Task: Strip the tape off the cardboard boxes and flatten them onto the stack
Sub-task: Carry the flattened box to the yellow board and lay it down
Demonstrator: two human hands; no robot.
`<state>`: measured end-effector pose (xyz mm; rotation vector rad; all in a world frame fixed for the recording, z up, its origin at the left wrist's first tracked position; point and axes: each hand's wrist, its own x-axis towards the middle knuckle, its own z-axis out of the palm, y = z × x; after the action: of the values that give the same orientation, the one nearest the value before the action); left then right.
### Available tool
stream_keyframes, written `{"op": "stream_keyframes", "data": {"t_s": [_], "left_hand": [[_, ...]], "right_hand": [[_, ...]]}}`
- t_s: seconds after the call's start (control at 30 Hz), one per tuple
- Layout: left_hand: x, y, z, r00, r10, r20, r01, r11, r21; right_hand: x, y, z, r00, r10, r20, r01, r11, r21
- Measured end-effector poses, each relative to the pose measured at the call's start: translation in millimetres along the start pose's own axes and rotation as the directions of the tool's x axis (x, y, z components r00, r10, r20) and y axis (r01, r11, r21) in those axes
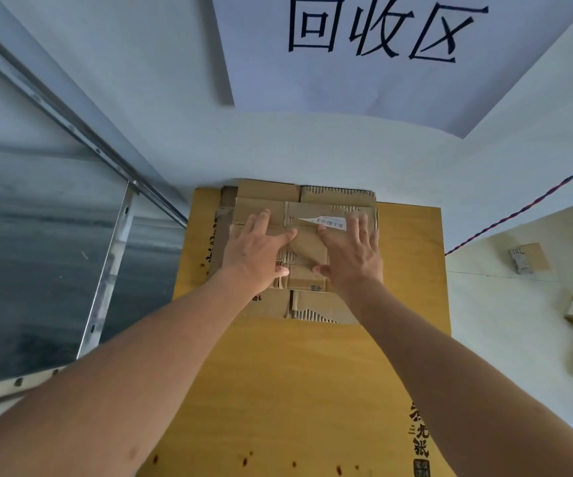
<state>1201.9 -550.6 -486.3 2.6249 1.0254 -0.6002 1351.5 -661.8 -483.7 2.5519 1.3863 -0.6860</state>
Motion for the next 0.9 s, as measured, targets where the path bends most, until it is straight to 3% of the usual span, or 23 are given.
{"op": "stream_keyframes", "data": {"t_s": [0.17, 0.3, 0.57, 0.77, 0.9], "left_hand": [[2.5, 2.6, 1.0, 0.998, 0.016, 0.068, -0.01, 0.996, -0.091], [8.8, -11.0, -11.9, 0.991, 0.064, 0.115, -0.05, 0.992, -0.118], [9.4, -29.9, -6.5, 0.998, 0.058, 0.037, -0.054, 0.994, -0.098], [4.0, -20.9, -2.3, 0.998, 0.028, -0.049, -0.029, 0.999, -0.032], [6.1, -22.4, 1.2, 0.998, 0.028, -0.064, -0.03, 0.999, -0.03]], "right_hand": [[1.7, 6.1, 7.6, 0.998, -0.055, 0.014, 0.053, 0.994, 0.098], [13.6, 8.0, -10.6, 0.99, -0.056, 0.13, 0.039, 0.991, 0.129], [16.7, 12.4, -20.0, 0.981, -0.068, 0.181, 0.052, 0.994, 0.095], [12.7, 7.2, -16.2, 0.993, -0.038, 0.115, 0.047, 0.996, -0.078], [13.7, 4.5, -10.1, 0.996, -0.03, 0.085, 0.037, 0.995, -0.09]]}}
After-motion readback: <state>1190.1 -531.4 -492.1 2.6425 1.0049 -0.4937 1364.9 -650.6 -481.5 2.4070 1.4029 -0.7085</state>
